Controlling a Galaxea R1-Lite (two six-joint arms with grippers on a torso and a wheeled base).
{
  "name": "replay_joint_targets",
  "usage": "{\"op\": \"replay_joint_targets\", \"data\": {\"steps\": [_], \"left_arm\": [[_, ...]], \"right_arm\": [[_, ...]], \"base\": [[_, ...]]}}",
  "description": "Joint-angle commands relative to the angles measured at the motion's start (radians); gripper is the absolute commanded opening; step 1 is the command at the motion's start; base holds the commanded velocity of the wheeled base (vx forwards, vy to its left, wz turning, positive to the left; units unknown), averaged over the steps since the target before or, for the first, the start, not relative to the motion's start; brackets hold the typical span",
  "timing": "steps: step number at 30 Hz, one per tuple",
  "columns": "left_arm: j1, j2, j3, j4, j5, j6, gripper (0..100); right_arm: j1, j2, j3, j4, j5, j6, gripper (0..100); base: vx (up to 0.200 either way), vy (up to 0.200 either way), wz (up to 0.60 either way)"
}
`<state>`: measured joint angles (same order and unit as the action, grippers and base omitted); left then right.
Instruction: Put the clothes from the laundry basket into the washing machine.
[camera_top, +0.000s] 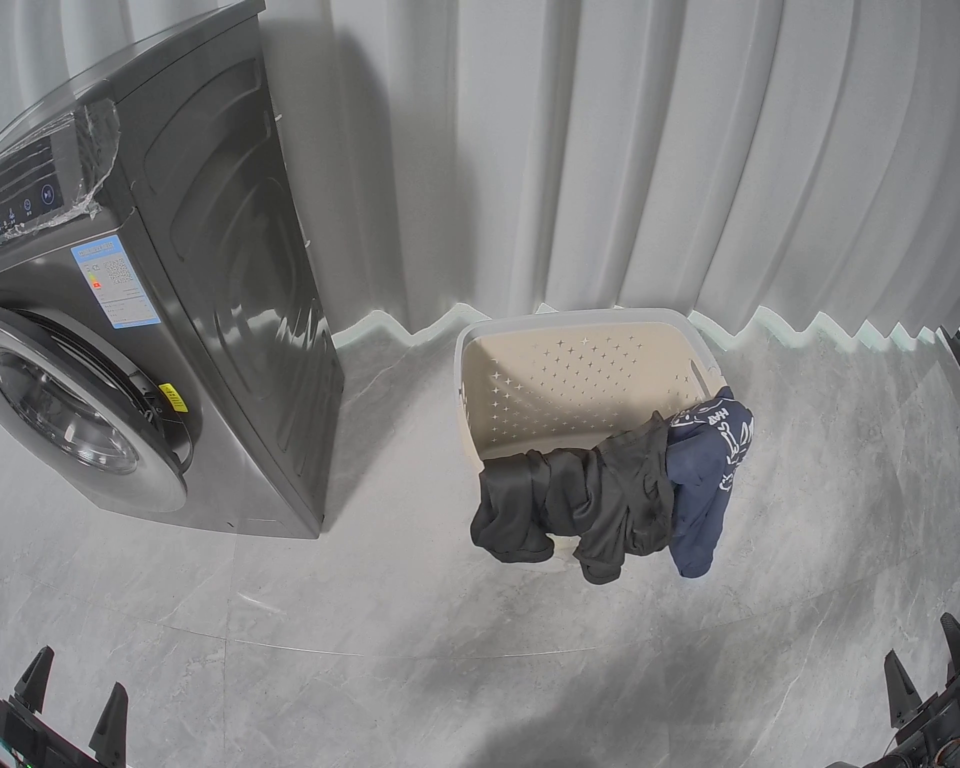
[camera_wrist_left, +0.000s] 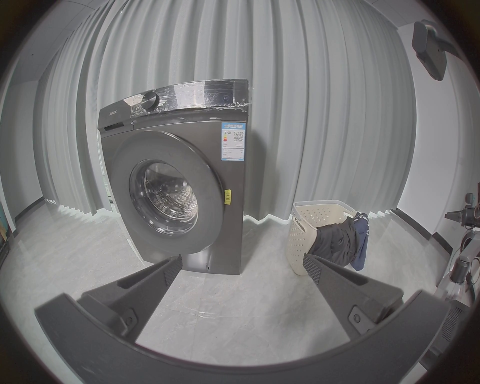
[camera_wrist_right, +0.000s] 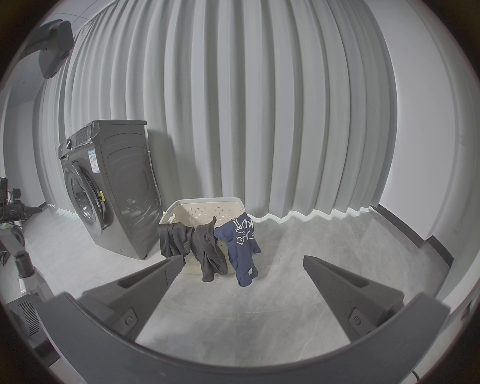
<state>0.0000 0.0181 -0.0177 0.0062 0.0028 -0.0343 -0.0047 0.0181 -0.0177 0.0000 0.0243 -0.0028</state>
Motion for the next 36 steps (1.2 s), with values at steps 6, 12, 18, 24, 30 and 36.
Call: {"op": "replay_joint_targets", "data": {"steps": [6,12,18,24,30,36], "left_arm": [[0.000,-0.017,0.015,0.000,0.000,0.002,100],[0.000,-0.017,0.015,0.000,0.000,0.001,100],[0.000,-0.017,0.015,0.001,0.000,0.001,100],[0.000,-0.017,0.015,0.000,0.000,-0.001,100],[0.000,-0.017,0.015,0.001,0.000,-0.001,100],[0.000,-0.017,0.015,0.001,0.000,-0.001,100]], "right_arm": [[0.000,-0.018,0.018,0.000,0.000,0.000,100],[0.000,-0.018,0.018,0.000,0.000,0.000,100],[0.000,-0.018,0.018,0.000,0.000,0.001,100],[0.000,-0.018,0.018,0.000,0.000,0.001,100],[0.000,-0.018,0.018,0.000,0.000,0.001,100],[0.000,-0.018,0.018,0.000,0.000,0.001,100]], "base": [[0.000,-0.100,0.00],[0.000,0.000,0.00],[0.200,0.000,0.00],[0.200,0.000,0.00],[0.100,0.000,0.00],[0.000,-0.100,0.00]]}}
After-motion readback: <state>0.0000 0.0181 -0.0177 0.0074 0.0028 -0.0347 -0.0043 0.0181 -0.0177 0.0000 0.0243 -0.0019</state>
